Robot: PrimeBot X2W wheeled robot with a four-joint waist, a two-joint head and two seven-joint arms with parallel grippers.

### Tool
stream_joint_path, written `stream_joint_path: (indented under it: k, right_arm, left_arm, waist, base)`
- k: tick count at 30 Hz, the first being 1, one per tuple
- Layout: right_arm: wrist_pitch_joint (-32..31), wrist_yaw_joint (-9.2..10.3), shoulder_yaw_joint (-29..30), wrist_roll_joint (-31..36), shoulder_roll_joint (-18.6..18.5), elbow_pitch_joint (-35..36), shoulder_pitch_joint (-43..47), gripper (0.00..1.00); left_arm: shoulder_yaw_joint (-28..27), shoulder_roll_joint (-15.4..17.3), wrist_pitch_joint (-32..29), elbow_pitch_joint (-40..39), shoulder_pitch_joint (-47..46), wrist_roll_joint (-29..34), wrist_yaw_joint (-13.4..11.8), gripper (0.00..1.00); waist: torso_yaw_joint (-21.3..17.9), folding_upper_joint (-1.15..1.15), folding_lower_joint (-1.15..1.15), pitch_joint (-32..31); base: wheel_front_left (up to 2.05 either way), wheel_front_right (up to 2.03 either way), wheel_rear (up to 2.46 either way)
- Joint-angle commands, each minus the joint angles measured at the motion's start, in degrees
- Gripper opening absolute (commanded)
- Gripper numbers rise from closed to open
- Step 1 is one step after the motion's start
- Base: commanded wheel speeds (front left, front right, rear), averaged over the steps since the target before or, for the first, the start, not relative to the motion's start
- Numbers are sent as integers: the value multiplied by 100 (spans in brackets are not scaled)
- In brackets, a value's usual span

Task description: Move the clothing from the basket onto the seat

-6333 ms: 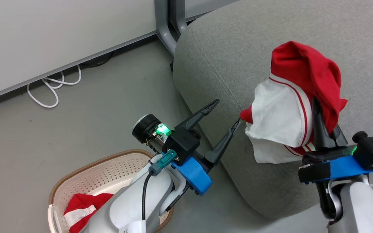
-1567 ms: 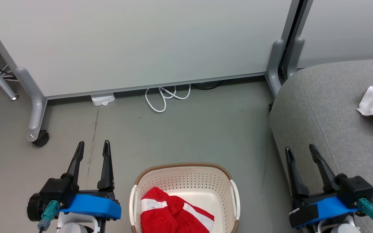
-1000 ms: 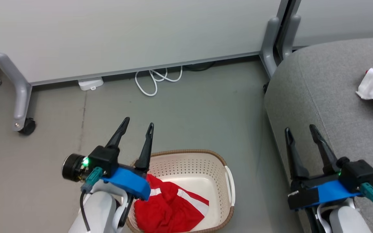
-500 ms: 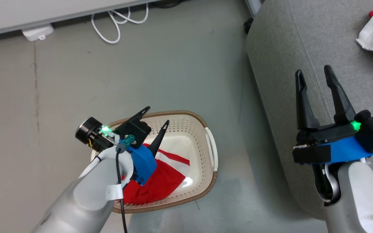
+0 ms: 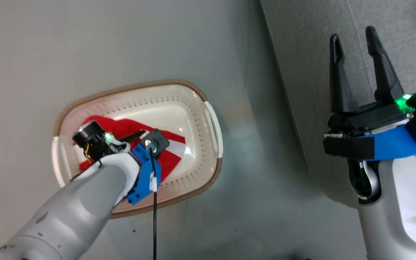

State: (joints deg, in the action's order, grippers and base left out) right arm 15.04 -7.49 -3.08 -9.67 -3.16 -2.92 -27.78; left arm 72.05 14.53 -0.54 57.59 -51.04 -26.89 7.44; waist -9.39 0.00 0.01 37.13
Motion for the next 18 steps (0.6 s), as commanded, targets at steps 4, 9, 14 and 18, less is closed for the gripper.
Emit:
stream_joint_path:
  k: [4,9,14,18]
  right_arm:
    - [22,-1,-5,-34,29,190,-268,100]
    - [22,-1,-3,-75,34,366,-404,100]
    - [22,-1,-47,-142,33,533,-489,100]
    - [22,-1,-72,-179,33,633,-529,100]
  left_arm:
    - [127,189,-563,48,-310,18,2,100]
    - [142,356,-1255,-42,-327,325,2,100]
    - [141,581,-1646,-167,-423,585,2,100]
    - [143,671,-1844,-168,-445,703,2,100]
  waist:
    - [-306,0,-1,754]
    - [-408,0,-1,1142]
    - [-483,0,-1,1452]
    - [-541,0,-1,1611]
  base:
    - [0,0,0]
    - [0,0,0]
    - [0,0,0]
    - [0,0,0]
